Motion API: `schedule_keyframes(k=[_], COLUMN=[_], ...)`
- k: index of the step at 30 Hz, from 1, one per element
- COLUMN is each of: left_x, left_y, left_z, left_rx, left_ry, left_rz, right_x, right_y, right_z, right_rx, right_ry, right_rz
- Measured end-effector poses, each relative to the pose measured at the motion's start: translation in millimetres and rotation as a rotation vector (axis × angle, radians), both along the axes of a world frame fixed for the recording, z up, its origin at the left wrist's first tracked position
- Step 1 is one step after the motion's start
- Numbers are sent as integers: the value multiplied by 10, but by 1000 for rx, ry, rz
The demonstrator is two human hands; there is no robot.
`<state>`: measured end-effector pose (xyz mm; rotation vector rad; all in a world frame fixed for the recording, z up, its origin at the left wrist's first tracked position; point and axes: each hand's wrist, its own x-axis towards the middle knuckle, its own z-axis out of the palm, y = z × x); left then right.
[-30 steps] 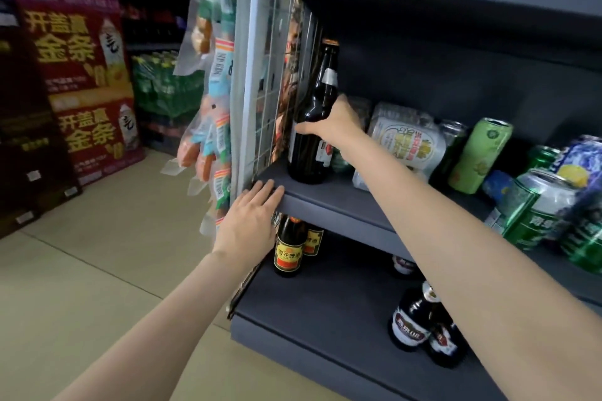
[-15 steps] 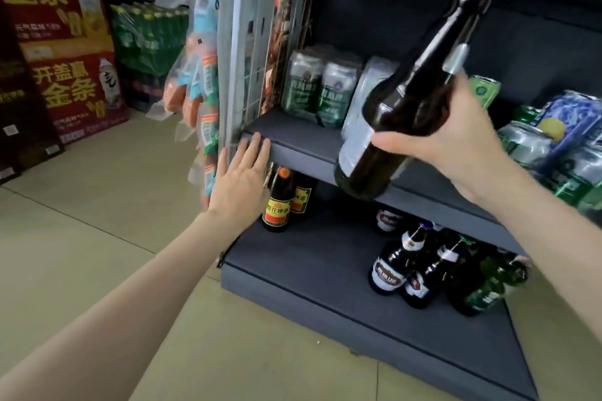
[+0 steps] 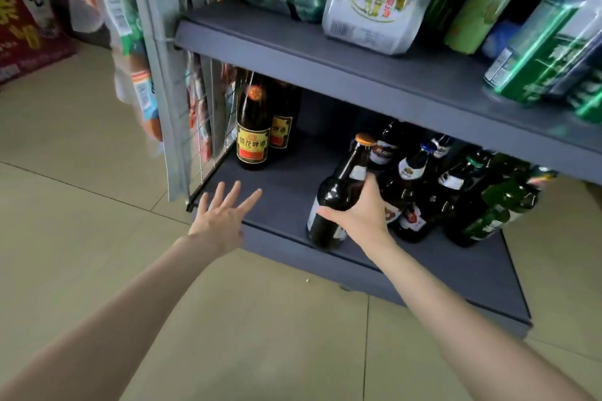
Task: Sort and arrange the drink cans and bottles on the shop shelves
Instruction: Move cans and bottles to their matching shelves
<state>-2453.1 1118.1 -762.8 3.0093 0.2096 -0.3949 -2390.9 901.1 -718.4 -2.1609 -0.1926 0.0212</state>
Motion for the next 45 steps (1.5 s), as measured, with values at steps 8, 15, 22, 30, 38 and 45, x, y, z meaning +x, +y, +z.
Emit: schedule_keyframes(k=[8,15,22,30,38,45], left_x=[471,521,524,499,-9,81], left_y=[-27,-70,-78,-94,-151,-531], left_z=[-388,-413,-433,-349,198,1285], left_rx=[-124,-119,-64,-67,-338,-382], left_ry=[208,301,321,330,-524,-1116], left_rz=[33,35,25,22,-86,-187], right_x=[891,1469,1587,1084,-270,-459], right_y=[378,298,286,376,-185,-772], right_z=[-363,-463,-576,-452,122,1265], right_rx=[4,-7,11,48,169,-43], right_ry=[-119,-122,-129,-34,-172,-633], right_rz=[-291,-496,-521,-459,-135,-113])
